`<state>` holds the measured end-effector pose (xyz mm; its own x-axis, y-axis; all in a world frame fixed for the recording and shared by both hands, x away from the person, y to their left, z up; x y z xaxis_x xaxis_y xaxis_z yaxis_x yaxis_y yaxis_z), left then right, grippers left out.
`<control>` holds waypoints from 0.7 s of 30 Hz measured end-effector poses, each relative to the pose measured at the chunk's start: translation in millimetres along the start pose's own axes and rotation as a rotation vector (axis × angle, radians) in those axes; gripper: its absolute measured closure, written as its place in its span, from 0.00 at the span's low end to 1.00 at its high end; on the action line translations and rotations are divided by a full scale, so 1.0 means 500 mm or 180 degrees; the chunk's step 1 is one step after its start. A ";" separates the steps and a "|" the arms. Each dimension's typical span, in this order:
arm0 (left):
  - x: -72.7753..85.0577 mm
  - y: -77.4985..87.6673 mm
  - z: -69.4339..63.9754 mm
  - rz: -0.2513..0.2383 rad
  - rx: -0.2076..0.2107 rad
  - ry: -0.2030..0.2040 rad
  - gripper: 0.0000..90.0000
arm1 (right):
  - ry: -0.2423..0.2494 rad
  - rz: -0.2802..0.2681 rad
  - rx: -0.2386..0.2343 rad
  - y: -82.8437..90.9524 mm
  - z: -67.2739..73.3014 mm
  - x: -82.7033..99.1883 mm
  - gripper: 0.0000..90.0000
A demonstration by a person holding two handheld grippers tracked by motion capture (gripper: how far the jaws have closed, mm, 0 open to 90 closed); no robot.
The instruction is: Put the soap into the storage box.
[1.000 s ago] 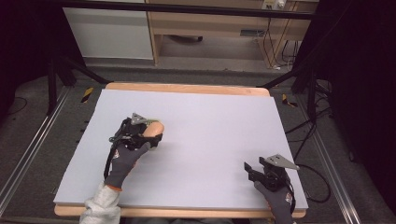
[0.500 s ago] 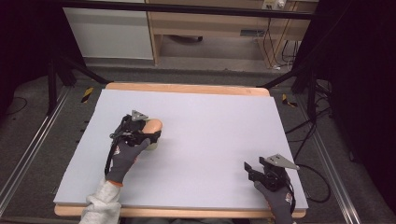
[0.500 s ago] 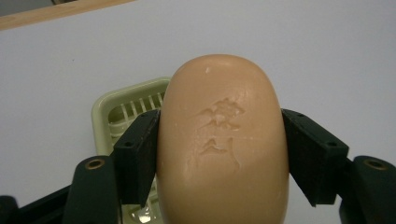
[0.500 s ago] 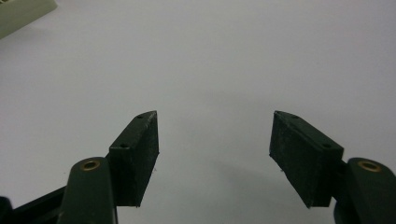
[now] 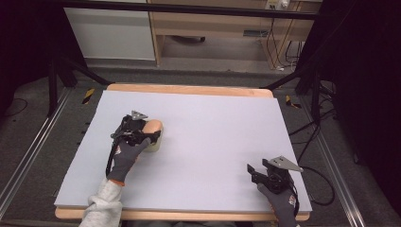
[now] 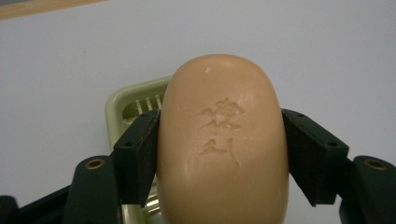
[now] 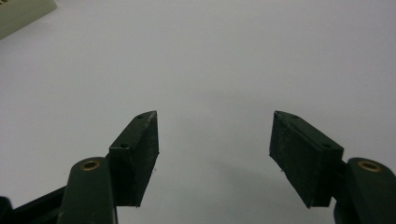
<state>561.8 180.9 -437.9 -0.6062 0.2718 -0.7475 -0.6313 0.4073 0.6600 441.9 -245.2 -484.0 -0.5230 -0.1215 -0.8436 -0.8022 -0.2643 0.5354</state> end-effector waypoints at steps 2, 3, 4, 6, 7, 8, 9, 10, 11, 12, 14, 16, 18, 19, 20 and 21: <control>0.002 -0.004 0.004 0.0020 -0.0010 0.0012 0.36 | -0.0005 0.0000 -0.0005 0.000 0.000 0.000 0.37; 0.002 -0.004 0.004 0.0020 -0.0010 0.0012 0.36 | -0.0003 0.0000 -0.0006 0.000 0.000 0.000 0.37; 0.004 -0.008 0.007 0.0046 -0.0007 0.0017 0.36 | -0.0008 0.0000 -0.0011 0.000 0.000 0.000 0.37; 0.007 -0.011 0.010 0.0056 -0.0018 0.0032 0.36 | -0.0011 -0.0004 -0.0015 0.001 0.000 0.000 0.37; 0.007 -0.013 0.012 0.0063 -0.0024 0.0031 0.36 | -0.0011 -0.0007 -0.0015 0.001 0.000 0.000 0.37; 0.008 -0.015 0.013 0.0052 -0.0031 0.0048 0.36 | -0.0007 -0.0005 -0.0011 0.001 -0.001 0.000 0.37; 0.009 -0.015 0.015 0.0069 -0.0033 0.0043 0.36 | -0.0007 -0.0004 -0.0010 0.001 -0.001 0.000 0.37; 0.009 -0.016 0.017 0.0064 -0.0035 0.0053 0.36 | 0.0000 -0.0007 -0.0005 0.000 -0.001 0.000 0.37; 0.010 -0.017 0.019 0.0065 -0.0036 0.0057 0.36 | -0.0004 -0.0005 -0.0010 0.000 -0.001 0.000 0.37; 0.010 -0.017 0.019 0.0065 -0.0036 0.0057 0.36 | -0.0003 -0.0005 -0.0010 0.000 0.000 0.000 0.37; 0.012 -0.021 0.024 0.0095 -0.0047 0.0051 0.36 | -0.0007 -0.0003 -0.0011 0.000 0.000 0.000 0.37; 0.014 -0.025 0.027 0.0104 -0.0050 0.0064 0.36 | -0.0008 -0.0002 -0.0011 0.000 0.000 0.000 0.37; 0.016 -0.030 0.028 0.0118 -0.0061 0.0069 0.36 | -0.0016 0.0003 -0.0012 0.000 0.000 0.000 0.37; 0.017 -0.032 0.029 0.0143 -0.0058 0.0054 0.36 | -0.0017 0.0003 -0.0013 0.000 0.000 0.000 0.37; 0.018 -0.034 0.029 0.0141 -0.0064 0.0061 0.36 | -0.0014 0.0003 -0.0012 0.000 0.000 0.000 0.37; 0.019 -0.036 0.030 0.0162 -0.0062 0.0054 0.36 | -0.0014 0.0004 -0.0013 0.000 0.000 0.000 0.37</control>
<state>574.5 189.5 -458.0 -0.6458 0.2768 -0.7116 -0.6086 0.3762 0.6986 441.9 -245.1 -484.2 -0.5253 -0.1177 -0.8427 -0.8003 -0.2679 0.5363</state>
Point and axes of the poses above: each handheld gripper's, and its own axes: y roughly backward along the jaws, x roughly out of its underside, z roughly to its left, the point moved 3 cm from there along -y, roughly forward along the jaws, and after that the axes turned 4 degrees about x, right-handed, at the moved point
